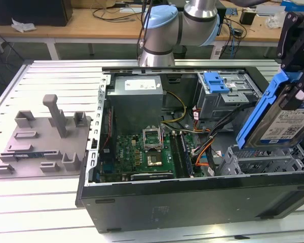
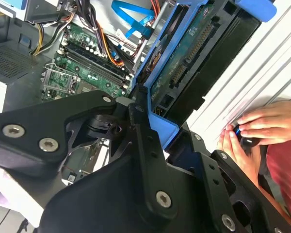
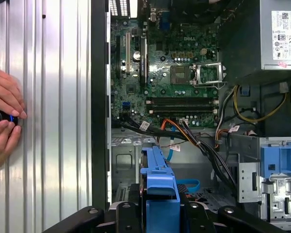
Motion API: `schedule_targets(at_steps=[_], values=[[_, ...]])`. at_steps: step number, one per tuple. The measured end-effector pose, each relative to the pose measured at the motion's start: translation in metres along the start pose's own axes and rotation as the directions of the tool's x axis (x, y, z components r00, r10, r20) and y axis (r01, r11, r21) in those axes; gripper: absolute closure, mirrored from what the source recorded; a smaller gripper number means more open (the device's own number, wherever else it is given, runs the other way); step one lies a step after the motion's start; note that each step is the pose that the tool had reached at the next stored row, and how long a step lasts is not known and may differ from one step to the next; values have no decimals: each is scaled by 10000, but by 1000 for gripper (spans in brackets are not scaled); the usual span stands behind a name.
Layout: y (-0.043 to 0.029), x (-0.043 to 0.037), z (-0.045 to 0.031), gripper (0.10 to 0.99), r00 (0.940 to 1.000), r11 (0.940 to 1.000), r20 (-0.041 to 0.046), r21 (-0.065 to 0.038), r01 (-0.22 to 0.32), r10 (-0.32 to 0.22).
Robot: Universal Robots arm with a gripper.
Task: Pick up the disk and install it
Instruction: 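Insert the disk into the insertion slot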
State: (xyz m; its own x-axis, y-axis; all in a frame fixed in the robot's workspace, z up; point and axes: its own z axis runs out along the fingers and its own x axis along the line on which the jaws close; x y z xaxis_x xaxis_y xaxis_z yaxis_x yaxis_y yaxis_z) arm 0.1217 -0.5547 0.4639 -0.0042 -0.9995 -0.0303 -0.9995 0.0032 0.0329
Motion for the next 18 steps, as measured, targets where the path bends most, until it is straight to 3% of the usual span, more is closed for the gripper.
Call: schedule_targets(at_steps=[18], values=[[-5,4,141,722,10000,10000,-3,-3,86,-86]])
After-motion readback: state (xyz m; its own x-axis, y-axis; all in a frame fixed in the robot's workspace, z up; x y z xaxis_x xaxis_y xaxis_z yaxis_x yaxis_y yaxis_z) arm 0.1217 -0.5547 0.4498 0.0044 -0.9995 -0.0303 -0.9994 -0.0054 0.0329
